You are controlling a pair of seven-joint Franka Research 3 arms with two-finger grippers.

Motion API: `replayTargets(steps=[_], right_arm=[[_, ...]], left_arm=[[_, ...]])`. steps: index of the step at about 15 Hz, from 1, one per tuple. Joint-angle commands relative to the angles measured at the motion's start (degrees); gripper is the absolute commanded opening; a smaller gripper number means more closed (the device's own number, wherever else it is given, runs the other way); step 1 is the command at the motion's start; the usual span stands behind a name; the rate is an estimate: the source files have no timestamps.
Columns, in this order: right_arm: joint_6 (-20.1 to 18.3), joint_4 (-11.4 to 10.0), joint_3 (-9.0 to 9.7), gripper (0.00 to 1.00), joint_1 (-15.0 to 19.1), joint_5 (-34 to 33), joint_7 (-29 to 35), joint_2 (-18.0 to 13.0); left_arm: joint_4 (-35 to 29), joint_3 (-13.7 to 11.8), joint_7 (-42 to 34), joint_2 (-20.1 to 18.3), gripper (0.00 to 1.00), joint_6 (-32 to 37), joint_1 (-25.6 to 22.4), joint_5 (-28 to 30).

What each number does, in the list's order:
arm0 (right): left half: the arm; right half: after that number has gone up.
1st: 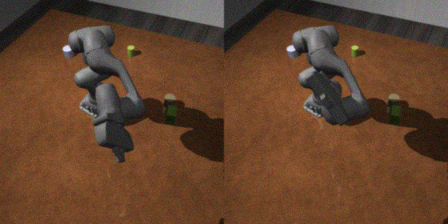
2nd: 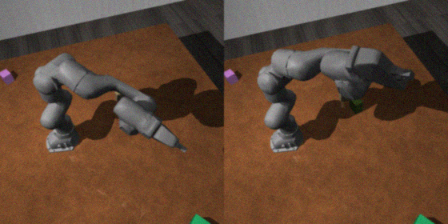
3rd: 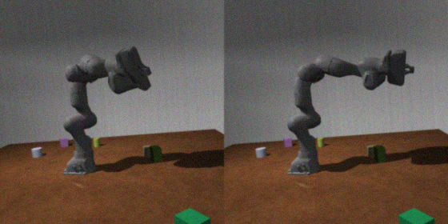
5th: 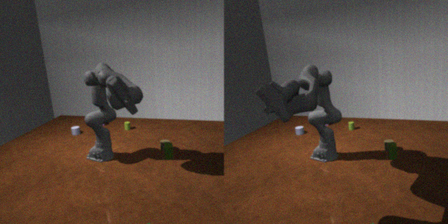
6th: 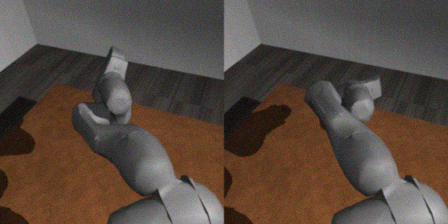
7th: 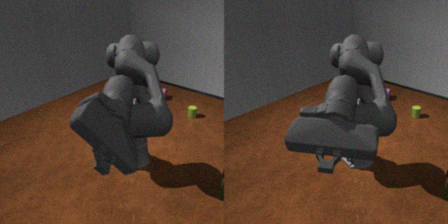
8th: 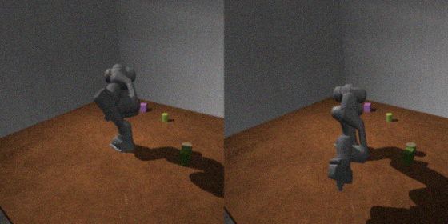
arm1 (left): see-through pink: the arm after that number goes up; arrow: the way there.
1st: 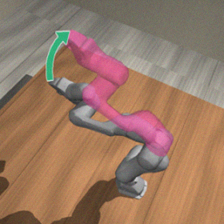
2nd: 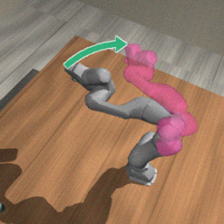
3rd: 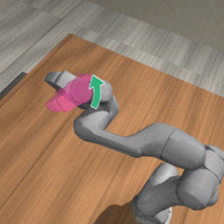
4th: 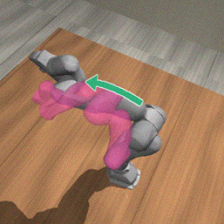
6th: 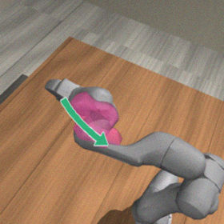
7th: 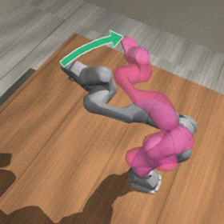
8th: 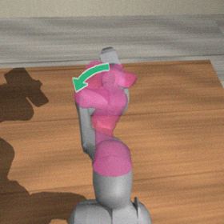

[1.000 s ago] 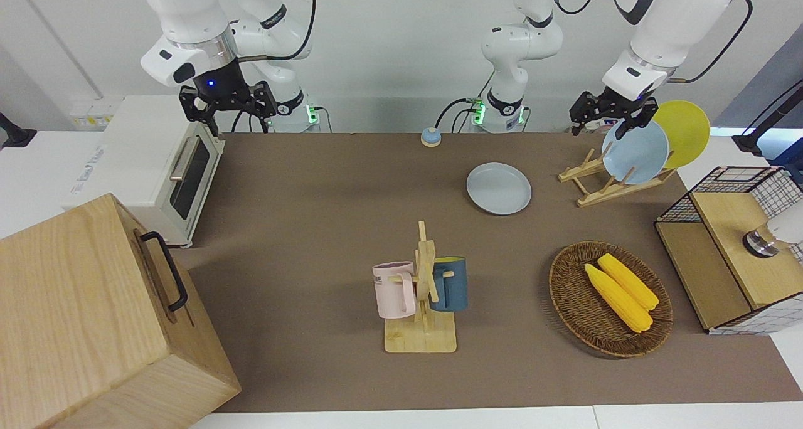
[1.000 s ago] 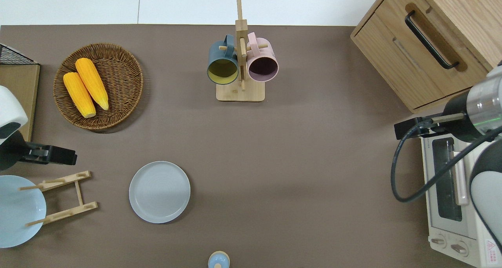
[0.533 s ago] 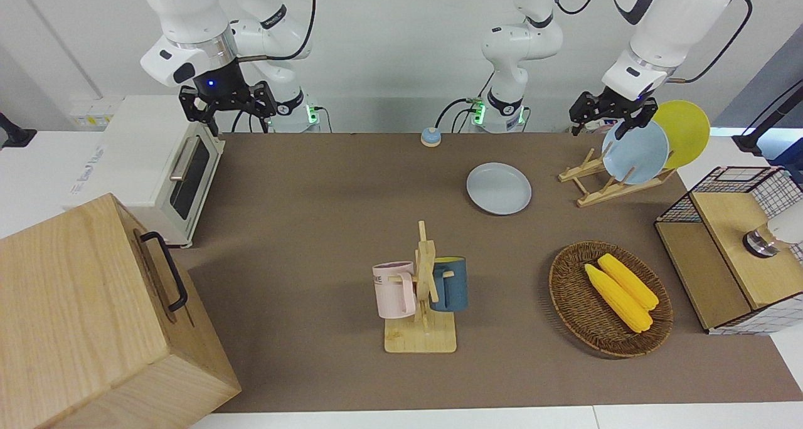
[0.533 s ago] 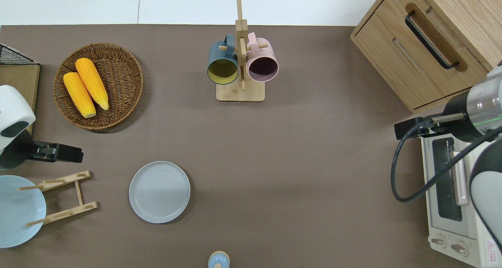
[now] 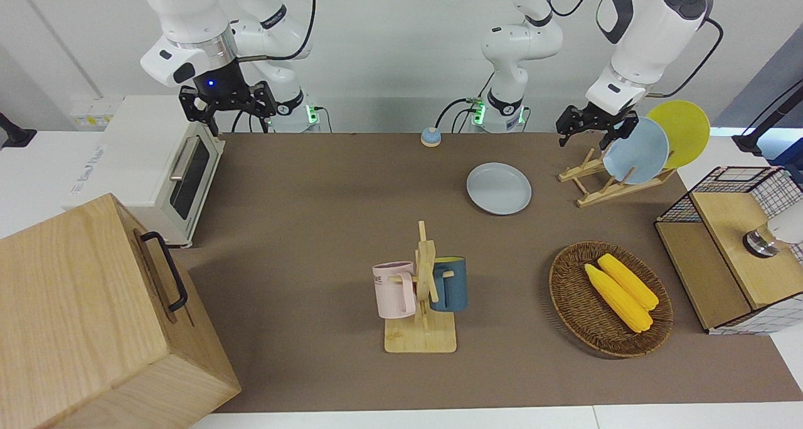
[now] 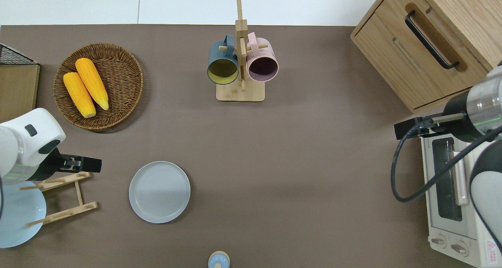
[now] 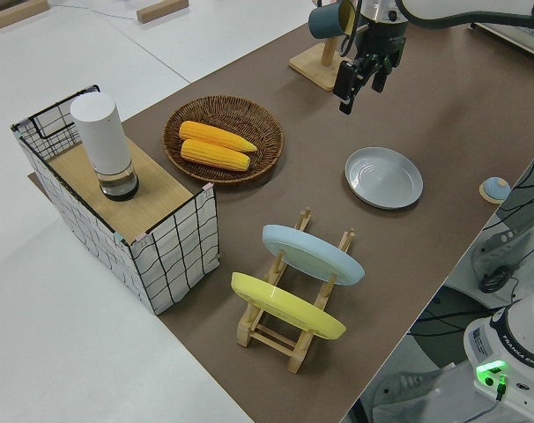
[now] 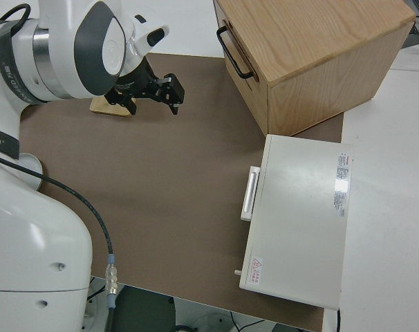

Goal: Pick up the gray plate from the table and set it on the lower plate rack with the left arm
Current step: 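Move the left gripper toward the edge of the light gray plate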

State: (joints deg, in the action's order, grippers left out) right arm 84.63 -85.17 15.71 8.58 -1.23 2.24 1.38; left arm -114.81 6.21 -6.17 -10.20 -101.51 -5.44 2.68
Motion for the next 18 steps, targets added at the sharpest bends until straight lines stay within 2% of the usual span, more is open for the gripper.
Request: replayTargets(steps=[1,4,9,18], right_arm=[[-0.9,0.5,0.99,0.983,1.2,-0.1,0.8,-0.2],[-0.9,0.5,1.08,0.983,1.2,-0.1,0.8,-0.2],[-0.9,0.5,1.08,0.983,1.2,-0.1,0.8,-0.2],[-0.8,0.5,1.08,0.983,1.2,-0.1,0.8,-0.2]], left_arm=[[-8.7,0.0,1.6,-3.3,0.99,-6.8,0.6,0.7],[-14.0,0.5,1.6,-3.4,0.99,-12.2,1.4,0.7],[-22.2,2.6,2.8,-3.5,0.99,-20.9,1.4,0.7],[-30.4,3.3,2.9,-3.1,1.00,-31.7,1.4,0.7]])
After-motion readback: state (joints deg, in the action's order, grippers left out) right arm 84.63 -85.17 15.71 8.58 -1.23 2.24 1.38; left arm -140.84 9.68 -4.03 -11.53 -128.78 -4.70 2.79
